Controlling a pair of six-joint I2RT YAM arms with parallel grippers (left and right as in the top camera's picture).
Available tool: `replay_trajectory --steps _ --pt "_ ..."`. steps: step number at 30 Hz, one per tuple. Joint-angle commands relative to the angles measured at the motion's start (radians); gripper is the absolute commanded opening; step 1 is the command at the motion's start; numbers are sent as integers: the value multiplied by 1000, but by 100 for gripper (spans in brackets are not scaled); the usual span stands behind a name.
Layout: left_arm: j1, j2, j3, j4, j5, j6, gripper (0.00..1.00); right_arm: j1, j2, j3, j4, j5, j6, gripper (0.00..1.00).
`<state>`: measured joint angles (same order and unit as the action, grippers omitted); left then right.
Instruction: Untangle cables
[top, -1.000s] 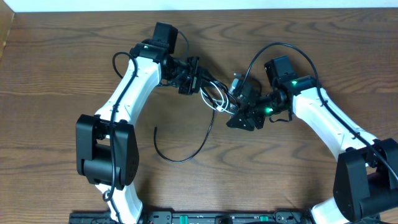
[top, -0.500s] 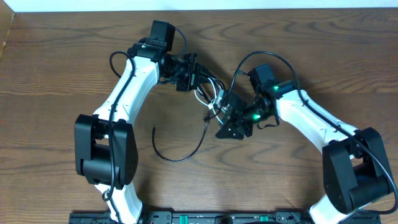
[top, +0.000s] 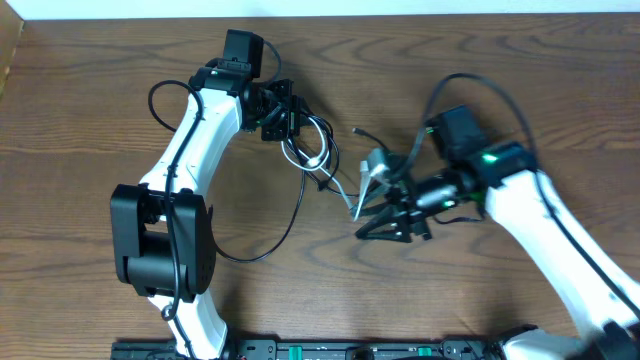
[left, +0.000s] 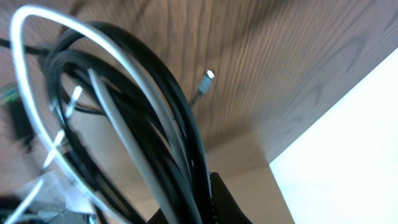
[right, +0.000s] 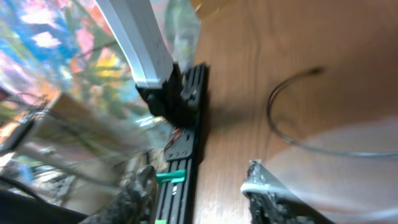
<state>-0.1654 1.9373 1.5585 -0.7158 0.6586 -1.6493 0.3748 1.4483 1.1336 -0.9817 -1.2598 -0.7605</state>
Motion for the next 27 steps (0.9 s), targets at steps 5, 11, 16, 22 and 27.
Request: replay_trajectory --steps 5,11,16,22,27 --pt "5 0 5 55 -58 100 8 -212 -185 1 62 237 372 39" --pt "4 0 5 266 159 319 7 -236 -186 1 144 590 687 49" --pt "-45 0 5 287 362 685 7 -236 -186 1 277 650 790 56" --pt "-116 0 5 129 388 1074 7 -236 -185 0 308 822 914 57" --pt "-122 -3 6 234 486 1159 7 -249 -184 0 340 848 929 54"
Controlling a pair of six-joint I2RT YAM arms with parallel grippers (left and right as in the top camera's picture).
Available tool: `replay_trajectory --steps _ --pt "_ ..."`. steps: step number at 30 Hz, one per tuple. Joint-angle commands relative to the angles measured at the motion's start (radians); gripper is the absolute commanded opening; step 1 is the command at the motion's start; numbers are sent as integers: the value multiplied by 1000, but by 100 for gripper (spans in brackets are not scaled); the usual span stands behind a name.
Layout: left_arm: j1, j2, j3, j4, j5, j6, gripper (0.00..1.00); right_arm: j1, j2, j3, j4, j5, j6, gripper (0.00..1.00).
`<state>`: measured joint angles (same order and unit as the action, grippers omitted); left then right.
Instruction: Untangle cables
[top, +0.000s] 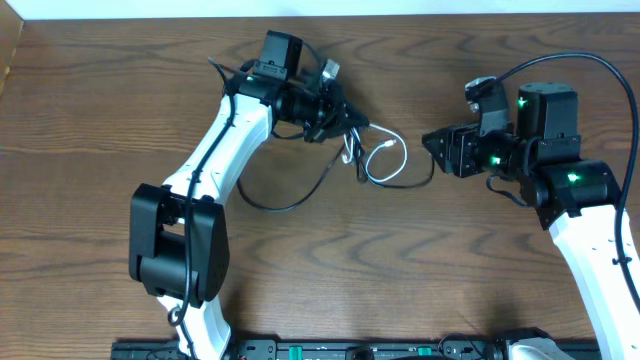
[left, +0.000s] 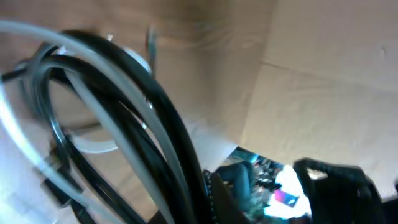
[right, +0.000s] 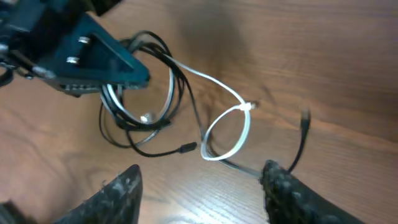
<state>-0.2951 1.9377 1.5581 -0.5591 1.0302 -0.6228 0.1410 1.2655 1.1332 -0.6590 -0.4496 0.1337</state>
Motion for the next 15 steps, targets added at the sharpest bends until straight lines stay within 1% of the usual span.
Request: replay_trajectory --steps 1,3,4,6,7,8,9,10,13,14,15 --pt "6 -3 10 119 164 131 7 -23 -1 1 25 37 34 54" --pt "6 -3 19 202 263 105 7 -47 -1 1 47 26 34 54" --pt "6 -3 27 268 346 59 7 -65 -2 1 60 0 32 54" --pt "6 -3 30 512 542 -113 7 -93 -2 1 91 -99 -26 56" --pt "2 -8 28 622 544 -264 7 -101 -1 1 106 -150 -66 59" --pt "1 -14 28 722 544 -365 7 -103 -1 1 121 -196 -110 65" --pt "1 -17 28 797 544 -424 7 -103 -1 1 125 -201 -129 68" --pt "1 -17 28 898 543 -528 7 -102 4 1 127 -200 -149 70" --pt "-3 -17 28 978 543 -687 7 -100 40 1 137 -201 -183 72" --pt "-10 -17 28 996 540 -795 7 -100 80 1 152 -202 -192 73" --pt "-14 -17 28 996 536 -844 7 -100 96 1 160 -210 -193 73"
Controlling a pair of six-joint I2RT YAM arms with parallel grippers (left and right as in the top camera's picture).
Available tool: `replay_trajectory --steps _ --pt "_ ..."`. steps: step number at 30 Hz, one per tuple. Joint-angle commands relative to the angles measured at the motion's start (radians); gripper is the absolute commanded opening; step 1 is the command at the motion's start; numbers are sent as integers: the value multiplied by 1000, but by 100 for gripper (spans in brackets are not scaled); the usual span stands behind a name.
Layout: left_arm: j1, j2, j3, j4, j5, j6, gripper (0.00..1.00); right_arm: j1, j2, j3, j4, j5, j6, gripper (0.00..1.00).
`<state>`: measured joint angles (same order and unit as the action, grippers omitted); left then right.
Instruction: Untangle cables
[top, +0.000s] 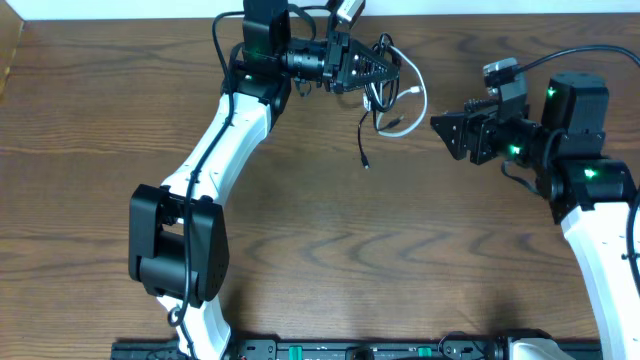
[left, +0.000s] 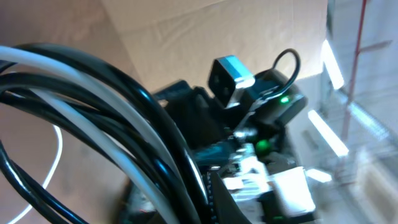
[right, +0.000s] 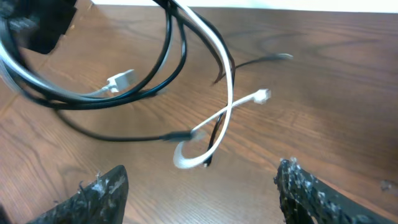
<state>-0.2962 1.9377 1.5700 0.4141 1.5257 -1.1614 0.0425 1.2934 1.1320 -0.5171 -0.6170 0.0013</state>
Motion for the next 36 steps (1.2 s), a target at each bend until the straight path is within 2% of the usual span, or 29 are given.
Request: replay_trajectory --steps 1,6,11,13,17,23,24,26,27,31,33,36 --pt "-17 -17 16 23 37 -364 8 -2 95 2 39 -73 -66 73" --pt "-33 -31 16 23 37 -602 7 7 181 2 178 -144 -127 75" --pt "-33 -42 16 111 37 -713 7 52 228 2 272 -145 -157 75" --pt "-33 -43 16 201 35 -798 8 80 248 2 264 -145 -184 74" --pt "-33 -43 16 286 34 -864 7 121 280 2 324 -145 -185 71" --pt "-33 -43 16 291 46 -864 8 181 355 2 521 14 -182 54" --pt "-33 -43 16 307 46 -864 7 181 360 2 539 25 -182 47" --pt "-32 -43 16 333 46 -864 7 173 357 2 555 34 -177 7" --pt "-32 -43 16 333 46 -863 7 163 351 2 555 47 -146 1" --pt "-19 -43 16 332 45 -807 7 95 301 2 549 61 10 1" --pt "-8 -43 16 332 46 -713 7 62 259 2 517 61 58 1" --pt "10 -43 8 332 47 -509 8 22 166 2 394 116 63 1"
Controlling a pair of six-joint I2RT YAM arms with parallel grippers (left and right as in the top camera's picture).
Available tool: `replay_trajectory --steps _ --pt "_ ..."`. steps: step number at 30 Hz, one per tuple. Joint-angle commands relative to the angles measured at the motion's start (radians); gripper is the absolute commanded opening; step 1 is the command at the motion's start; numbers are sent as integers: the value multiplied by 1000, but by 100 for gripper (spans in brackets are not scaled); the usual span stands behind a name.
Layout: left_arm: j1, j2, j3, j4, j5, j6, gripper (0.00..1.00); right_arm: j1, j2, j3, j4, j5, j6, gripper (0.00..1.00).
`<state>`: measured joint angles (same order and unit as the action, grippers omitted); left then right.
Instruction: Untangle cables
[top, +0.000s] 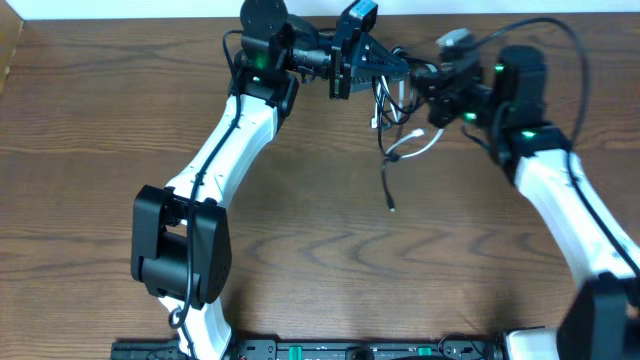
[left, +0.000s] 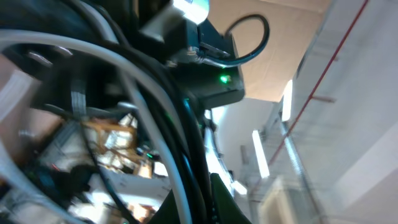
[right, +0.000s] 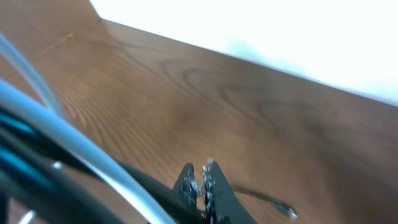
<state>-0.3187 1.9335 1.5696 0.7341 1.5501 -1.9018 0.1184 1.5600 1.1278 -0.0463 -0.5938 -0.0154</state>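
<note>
My left gripper (top: 390, 68) holds a tangle of black and white cables (top: 396, 100) raised near the table's far edge. In the left wrist view the left gripper (left: 193, 183) is shut on the black and white strands (left: 180, 118). A black end (top: 389, 200) hangs toward the table, and a white loop (top: 418, 146) dangles beside it. My right gripper (top: 426, 90) is against the bundle from the right. In its own view the right gripper (right: 203, 169) is shut, a black cable (right: 146, 182) running into its jaws, a white cable (right: 68, 144) alongside.
The brown wooden table (top: 480, 260) ends at a white wall along the top. A cardboard box corner (top: 8, 50) shows at the far left. A black rail (top: 330, 350) runs along the front edge. A small plug (right: 285, 212) lies on the wood.
My right gripper was open and apart to the right of the bundle; now it is at the bundle and shut on a black cable. My left gripper still holds the raised tangle.
First both grippers were at the tangle mid-table, the left shut on it. Then the left held it farther back while the right stood open to the right. Then the tangle hung raised by the far edge. Now the right gripper is shut on it too.
</note>
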Motion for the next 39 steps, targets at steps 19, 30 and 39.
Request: replay_trajectory --steps 19,30,39 --pt "8 24 -333 8 19 837 8 -63 -378 6 -587 36 34 1" --pt "11 53 -374 -270 -325 854 7 -43 -370 6 -661 3 -27 1" --pt "11 53 -374 -631 -516 1022 12 -40 -312 6 -691 -12 -27 1"
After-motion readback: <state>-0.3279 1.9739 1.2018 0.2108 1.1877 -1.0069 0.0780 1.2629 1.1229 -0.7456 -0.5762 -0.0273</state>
